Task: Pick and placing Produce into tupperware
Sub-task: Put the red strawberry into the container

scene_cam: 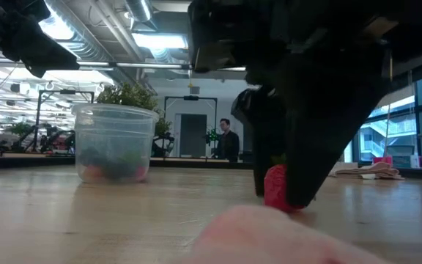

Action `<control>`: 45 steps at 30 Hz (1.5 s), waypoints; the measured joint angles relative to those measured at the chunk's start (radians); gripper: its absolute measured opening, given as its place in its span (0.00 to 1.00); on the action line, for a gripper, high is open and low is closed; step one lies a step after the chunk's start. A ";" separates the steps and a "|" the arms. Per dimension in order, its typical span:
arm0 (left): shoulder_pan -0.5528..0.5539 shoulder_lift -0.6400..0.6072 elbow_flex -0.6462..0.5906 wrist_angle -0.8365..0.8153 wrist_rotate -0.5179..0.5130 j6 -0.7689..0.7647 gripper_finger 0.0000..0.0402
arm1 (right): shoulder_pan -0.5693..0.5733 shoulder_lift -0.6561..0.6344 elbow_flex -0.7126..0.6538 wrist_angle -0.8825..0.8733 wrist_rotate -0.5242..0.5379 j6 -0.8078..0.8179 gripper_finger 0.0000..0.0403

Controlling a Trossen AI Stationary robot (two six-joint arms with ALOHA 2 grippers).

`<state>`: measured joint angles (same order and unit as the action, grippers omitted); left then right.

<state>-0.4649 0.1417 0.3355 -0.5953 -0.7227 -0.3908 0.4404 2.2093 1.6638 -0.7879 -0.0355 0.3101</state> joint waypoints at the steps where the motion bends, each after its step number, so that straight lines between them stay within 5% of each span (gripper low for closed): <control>1: 0.000 0.000 0.000 0.000 0.000 0.000 0.29 | 0.000 0.005 0.000 0.005 0.001 0.000 0.66; 9: 0.000 0.000 0.000 0.000 0.000 0.000 0.26 | 0.000 0.029 0.005 0.007 0.009 0.037 0.62; 18: 0.000 0.000 0.000 0.000 0.000 0.000 0.22 | -0.002 0.032 0.004 -0.012 0.011 0.045 0.35; 26: 0.000 0.000 0.000 0.000 0.000 0.000 0.18 | -0.003 0.036 0.044 -0.060 0.009 0.047 0.35; 37: 0.000 0.000 0.000 0.000 0.003 0.000 0.14 | -0.136 -0.006 0.355 -0.200 0.038 -0.057 0.35; 45: 0.000 0.000 0.000 0.000 0.004 0.000 0.10 | -0.248 -0.010 0.508 0.096 0.045 -0.159 0.35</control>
<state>-0.4649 0.1417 0.3355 -0.5949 -0.7189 -0.3909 0.1925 2.1994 2.1716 -0.6921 0.0093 0.1514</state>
